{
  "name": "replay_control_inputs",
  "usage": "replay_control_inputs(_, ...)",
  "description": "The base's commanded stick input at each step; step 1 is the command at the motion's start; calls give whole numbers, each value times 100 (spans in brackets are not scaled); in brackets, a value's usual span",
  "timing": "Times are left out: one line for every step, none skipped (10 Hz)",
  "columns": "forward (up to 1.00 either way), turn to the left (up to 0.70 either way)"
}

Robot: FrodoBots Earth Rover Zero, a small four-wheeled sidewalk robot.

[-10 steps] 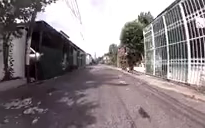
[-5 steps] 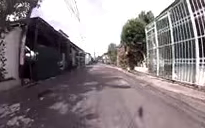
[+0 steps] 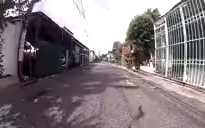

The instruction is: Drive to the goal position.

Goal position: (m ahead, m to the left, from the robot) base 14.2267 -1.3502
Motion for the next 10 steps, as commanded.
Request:
replay_control_inputs(64,0)
replay_control_inputs(64,0)
replay_control_inputs(64,0)
replay_control_inputs(64,0)
replay_control_inputs(64,0)
replay_control_inputs(64,0)
replay_control_inputs(64,0)
replay_control_inputs(64,0)
replay_control_inputs(64,0)
replay_control_inputs(64,0)
